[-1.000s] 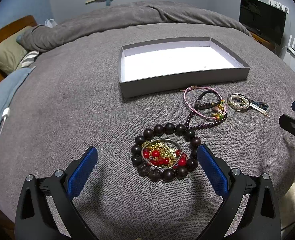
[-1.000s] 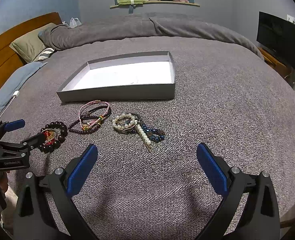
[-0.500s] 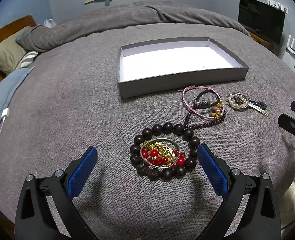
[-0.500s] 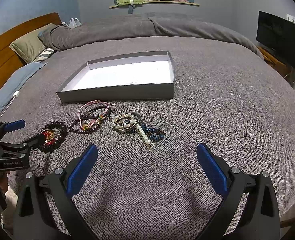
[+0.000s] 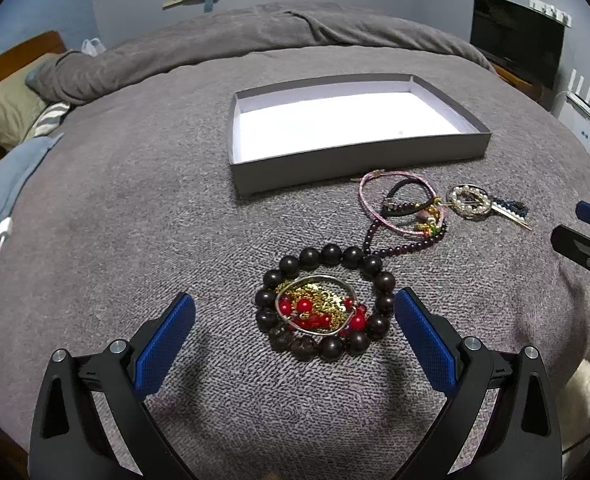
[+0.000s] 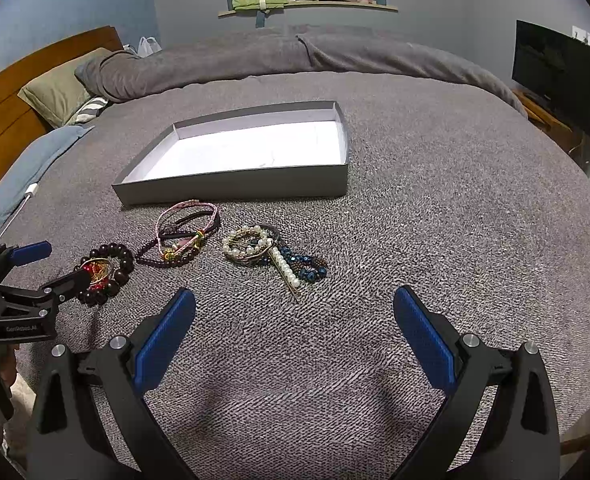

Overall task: Organize jewelry
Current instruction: 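Lower the left tool onto the black bead bracelet and close it, then lift the black bead bracelet with the left tool while the right tool grasps the silver bangle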

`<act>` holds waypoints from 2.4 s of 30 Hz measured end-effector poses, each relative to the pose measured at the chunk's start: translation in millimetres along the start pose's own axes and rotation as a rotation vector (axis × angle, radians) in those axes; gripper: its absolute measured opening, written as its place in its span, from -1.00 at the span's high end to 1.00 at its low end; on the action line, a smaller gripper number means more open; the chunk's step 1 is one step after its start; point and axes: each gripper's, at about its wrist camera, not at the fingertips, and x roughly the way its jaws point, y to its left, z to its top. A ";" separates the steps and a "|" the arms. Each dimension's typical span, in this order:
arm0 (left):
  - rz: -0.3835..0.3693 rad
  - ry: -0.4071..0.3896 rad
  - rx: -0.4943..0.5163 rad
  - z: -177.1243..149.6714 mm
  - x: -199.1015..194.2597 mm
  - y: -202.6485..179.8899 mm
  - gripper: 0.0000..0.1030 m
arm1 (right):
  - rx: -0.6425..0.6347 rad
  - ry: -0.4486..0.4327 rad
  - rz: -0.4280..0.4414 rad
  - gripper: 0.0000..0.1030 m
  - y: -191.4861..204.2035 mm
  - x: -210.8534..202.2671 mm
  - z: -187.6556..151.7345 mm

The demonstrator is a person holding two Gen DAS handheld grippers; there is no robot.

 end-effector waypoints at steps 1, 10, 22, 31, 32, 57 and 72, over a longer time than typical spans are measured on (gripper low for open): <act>-0.012 -0.005 0.003 -0.5 -0.8 0.5 -0.92 | 0.000 0.001 0.000 -0.90 -0.6 0.3 -0.2; -0.097 -0.026 0.042 -4.6 -5.2 15.4 -0.85 | 0.005 0.001 0.005 -0.90 -3.0 3.4 -1.4; -0.169 0.052 0.053 17.7 21.2 32.0 0.53 | -0.010 0.002 0.014 -0.90 -1.1 4.4 -2.1; -0.182 0.136 0.207 26.9 43.4 14.4 0.65 | -0.023 0.004 0.024 -0.90 3.6 3.8 -0.3; -0.182 0.144 0.223 27.1 45.5 13.6 0.65 | -0.025 0.004 0.026 -0.90 4.4 3.5 -0.3; -0.310 0.033 0.226 45.7 9.0 28.3 0.70 | -0.075 0.031 0.129 -0.90 39.1 7.8 1.1; -0.364 -0.122 0.115 62.5 -41.5 45.7 0.71 | -0.140 0.062 0.298 -0.90 102.4 31.0 3.0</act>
